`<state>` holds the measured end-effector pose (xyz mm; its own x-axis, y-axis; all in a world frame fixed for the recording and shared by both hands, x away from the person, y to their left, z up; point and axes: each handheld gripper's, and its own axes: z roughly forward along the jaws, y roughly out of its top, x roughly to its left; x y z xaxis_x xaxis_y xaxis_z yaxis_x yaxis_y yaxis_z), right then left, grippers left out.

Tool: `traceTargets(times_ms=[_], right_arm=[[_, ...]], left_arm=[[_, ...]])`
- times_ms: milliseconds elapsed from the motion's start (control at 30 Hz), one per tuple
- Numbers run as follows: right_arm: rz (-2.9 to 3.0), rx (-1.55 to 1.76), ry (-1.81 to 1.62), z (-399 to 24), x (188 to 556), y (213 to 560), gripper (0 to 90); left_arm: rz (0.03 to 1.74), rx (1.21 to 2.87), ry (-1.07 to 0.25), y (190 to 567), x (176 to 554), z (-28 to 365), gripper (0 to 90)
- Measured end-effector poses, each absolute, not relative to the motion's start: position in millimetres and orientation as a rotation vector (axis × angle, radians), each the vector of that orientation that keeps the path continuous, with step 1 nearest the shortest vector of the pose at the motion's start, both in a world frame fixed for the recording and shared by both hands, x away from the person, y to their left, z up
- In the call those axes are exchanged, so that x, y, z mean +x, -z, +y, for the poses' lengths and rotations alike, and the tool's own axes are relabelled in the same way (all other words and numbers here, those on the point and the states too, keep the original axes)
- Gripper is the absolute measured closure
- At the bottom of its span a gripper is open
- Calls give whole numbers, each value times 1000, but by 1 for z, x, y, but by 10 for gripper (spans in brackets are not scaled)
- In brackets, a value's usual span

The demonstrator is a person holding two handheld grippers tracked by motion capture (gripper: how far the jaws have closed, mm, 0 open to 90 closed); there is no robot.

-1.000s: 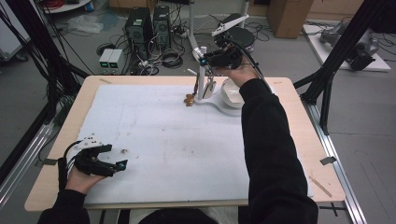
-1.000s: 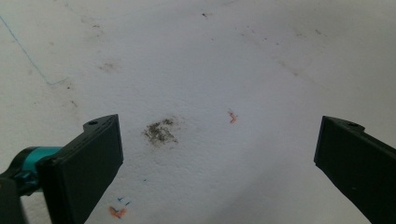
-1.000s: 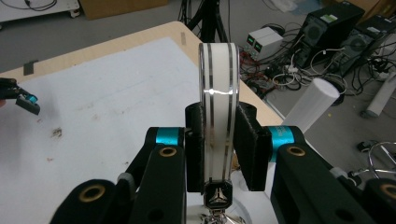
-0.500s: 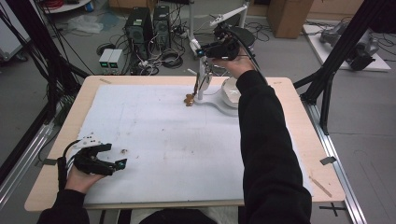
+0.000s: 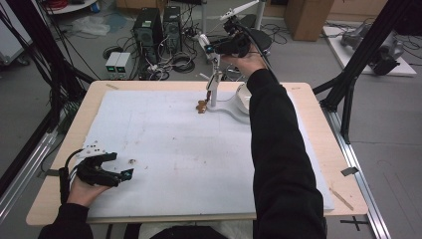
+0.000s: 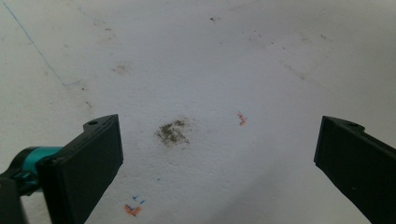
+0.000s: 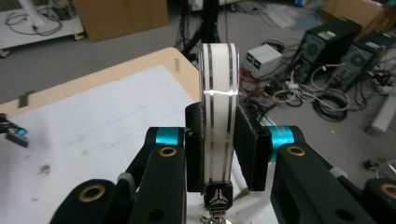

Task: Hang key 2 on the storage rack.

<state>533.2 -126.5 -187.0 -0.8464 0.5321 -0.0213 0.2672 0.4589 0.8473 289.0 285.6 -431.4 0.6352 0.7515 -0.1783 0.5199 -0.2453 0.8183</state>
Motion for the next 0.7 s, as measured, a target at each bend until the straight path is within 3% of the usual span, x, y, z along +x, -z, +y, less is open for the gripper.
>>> traceTargets(times_ms=[700], right_arm=[[2383, 784, -1319, -135, 546, 217, 747]], left_arm=[[1002, 1935, -310, 433, 291, 285, 17]])
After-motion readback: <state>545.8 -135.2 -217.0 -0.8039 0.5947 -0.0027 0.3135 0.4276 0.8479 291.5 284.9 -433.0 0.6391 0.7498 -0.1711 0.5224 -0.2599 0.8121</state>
